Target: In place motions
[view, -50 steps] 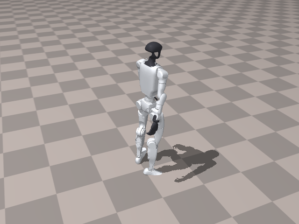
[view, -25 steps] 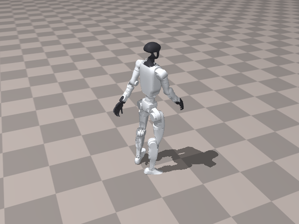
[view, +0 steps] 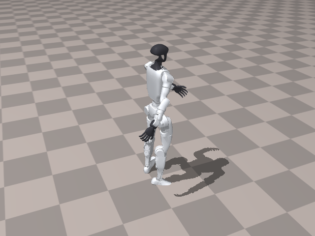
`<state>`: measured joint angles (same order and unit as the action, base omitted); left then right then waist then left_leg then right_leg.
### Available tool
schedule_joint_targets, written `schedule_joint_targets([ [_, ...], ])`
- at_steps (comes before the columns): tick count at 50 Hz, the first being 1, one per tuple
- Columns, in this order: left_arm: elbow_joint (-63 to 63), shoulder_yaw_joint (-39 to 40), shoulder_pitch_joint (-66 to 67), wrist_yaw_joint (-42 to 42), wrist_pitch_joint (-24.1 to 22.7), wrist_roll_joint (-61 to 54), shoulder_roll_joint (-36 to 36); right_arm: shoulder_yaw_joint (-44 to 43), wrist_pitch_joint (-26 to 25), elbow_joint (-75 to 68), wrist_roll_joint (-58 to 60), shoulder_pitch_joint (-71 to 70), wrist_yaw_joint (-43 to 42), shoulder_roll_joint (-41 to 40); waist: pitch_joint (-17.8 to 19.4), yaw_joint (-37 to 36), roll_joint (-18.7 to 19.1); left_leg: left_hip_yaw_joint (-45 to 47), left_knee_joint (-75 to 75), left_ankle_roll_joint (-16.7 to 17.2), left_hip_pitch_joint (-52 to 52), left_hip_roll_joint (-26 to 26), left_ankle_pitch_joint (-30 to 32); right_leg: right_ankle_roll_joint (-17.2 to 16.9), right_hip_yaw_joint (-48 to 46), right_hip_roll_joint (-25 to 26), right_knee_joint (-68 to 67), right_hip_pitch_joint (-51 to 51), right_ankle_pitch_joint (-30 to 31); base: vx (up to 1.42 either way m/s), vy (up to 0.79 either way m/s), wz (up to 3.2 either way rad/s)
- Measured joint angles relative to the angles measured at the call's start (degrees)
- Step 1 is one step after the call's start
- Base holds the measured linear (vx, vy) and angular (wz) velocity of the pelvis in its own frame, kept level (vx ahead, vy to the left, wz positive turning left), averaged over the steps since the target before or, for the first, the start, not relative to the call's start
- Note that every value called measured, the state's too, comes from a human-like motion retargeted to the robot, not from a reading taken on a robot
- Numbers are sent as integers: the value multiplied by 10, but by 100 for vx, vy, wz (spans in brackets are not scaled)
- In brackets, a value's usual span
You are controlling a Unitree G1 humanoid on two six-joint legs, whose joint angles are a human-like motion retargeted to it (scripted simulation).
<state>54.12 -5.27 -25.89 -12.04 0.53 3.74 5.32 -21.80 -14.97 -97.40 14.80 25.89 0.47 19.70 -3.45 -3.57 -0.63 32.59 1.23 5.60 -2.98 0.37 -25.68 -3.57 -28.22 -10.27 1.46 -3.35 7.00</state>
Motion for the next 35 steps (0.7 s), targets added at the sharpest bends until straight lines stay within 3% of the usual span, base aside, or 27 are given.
schedule_joint_targets([
  [8, 198, 15, 113, -1, 7, 76, -18, 116, 28, 0, -87, -187, 12, -77, 10, 11, 0, -16, -3, -8, -3, -6, 1, 0, -17, -8, 0, -10, -2, -6, 3, 37],
  [12, 375, 50, 198, 9, 71, 154, -15, 201, 79, 20, -48, -335, 9, -120, 7, 42, -4, -42, -8, -11, -5, -18, 6, 13, -44, -5, 4, -8, 1, -3, 0, 58],
  [14, 430, 73, 263, 17, 105, 173, -8, 250, 100, 94, -6, -388, 39, -142, 5, 26, -4, -17, -10, -7, -8, -14, 5, 9, -14, -10, -7, 5, -3, 1, -1, -52],
  [16, 433, 85, 350, 14, 128, 176, 1, 292, 121, 180, 20, -432, 72, -154, 5, 34, -5, -19, -11, -5, -8, -15, 7, 12, -12, -7, -7, 9, -4, 0, 0, 0],
  [19, 430, 131, 471, 17, 104, 200, 13, 344, 151, 294, 34, -490, 92, -154, 2, 32, -4, -12, -12, -2, -9, -12, 9, 11, 1, -4, -11, 17, -6, 5, 0, -20],
  [22, 427, 186, 567, 24, 90, 219, 21, 378, 183, 385, 41, -531, 90, -138, -3, 29, -2, -10, -12, 0, -9, -8, 11, 10, 8, -1, -13, 21, -7, 0, 0, 0],
  [25, 433, 225, 624, 37, 110, 192, 23, 397, 210, 437, 54, -551, 66, -119, -8, 30, -5, -13, -12, 1, -7, -8, 12, 8, 7, -1, -14, 22, -9, 0, -1, 7],
  [30, 433, 257, 621, 46, 111, 108, 9, 409, 216, 433, 88, -527, 33, -109, -13, 37, -11, -17, -11, 1, -7, -9, 13, 7, 1, -2, -13, 18, -11, 0, -1, 8],
  [35, 432, 213, 494, 35, 95, 70, -8, 376, 201, 349, 126, -430, 63, -109, -5, 40, -21, -19, -13, -1, -12, -16, 13, 8, -9, -7, -10, 8, -9, 0, 0, 0],
])
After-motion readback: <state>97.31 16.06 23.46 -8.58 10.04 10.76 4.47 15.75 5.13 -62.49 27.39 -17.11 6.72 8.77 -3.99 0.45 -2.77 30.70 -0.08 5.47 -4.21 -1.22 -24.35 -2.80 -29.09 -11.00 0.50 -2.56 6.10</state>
